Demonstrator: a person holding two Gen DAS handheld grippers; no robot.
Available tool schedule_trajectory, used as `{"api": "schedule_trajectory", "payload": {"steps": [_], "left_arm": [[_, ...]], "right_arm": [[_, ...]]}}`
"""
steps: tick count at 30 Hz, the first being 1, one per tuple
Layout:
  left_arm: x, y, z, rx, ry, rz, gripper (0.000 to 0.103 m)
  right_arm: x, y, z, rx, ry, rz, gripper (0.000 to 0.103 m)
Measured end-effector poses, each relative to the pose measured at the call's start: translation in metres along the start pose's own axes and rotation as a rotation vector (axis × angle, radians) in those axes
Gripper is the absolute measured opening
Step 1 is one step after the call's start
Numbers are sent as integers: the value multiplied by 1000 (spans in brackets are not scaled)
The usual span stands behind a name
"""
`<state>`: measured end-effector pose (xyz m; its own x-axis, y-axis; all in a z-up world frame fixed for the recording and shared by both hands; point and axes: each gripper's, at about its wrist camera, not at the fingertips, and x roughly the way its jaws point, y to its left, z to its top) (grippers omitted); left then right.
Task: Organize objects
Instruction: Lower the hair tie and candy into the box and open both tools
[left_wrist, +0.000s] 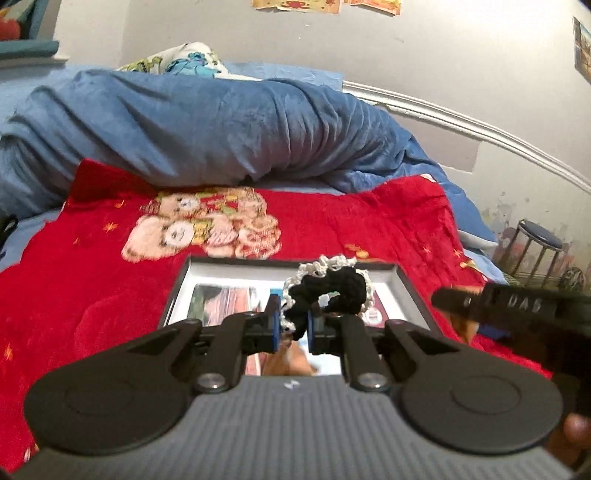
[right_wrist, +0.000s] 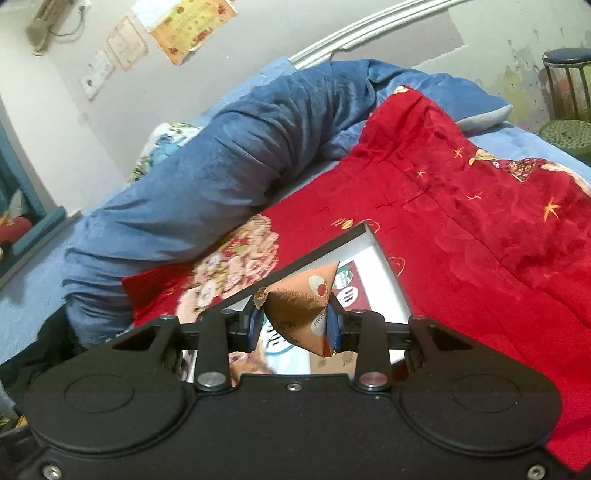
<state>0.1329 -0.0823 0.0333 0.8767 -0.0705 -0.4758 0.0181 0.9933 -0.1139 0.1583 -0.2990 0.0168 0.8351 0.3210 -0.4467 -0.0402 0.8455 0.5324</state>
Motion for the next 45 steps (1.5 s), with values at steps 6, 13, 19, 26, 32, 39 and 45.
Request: {"api": "schedule_trajectory", "payload": {"steps": [6, 13, 19, 26, 32, 39, 45], "left_arm": [[52, 1, 11, -19, 37, -64, 18], [82, -3, -11, 29, 110, -96, 18], [95, -11, -26, 38, 171, -113, 18], [96, 3, -39, 28, 253, -49, 19], [95, 14, -38, 5, 267, -50, 26], [100, 9, -38, 23, 283, -58, 30], [100, 6, -38, 40, 306, -61, 49]], "right_arm": [[46, -1, 4, -29, 47, -60, 33], [79, -12, 0, -8, 103, -109, 33], [84, -13, -5, -16, 118, -136, 33], [74, -9, -10, -13, 130, -126, 33], [74, -3, -16, -28, 164, -94, 33], [85, -7, -21, -18, 242, -101, 33], [91, -3, -24, -63, 308, -120, 34]]}}
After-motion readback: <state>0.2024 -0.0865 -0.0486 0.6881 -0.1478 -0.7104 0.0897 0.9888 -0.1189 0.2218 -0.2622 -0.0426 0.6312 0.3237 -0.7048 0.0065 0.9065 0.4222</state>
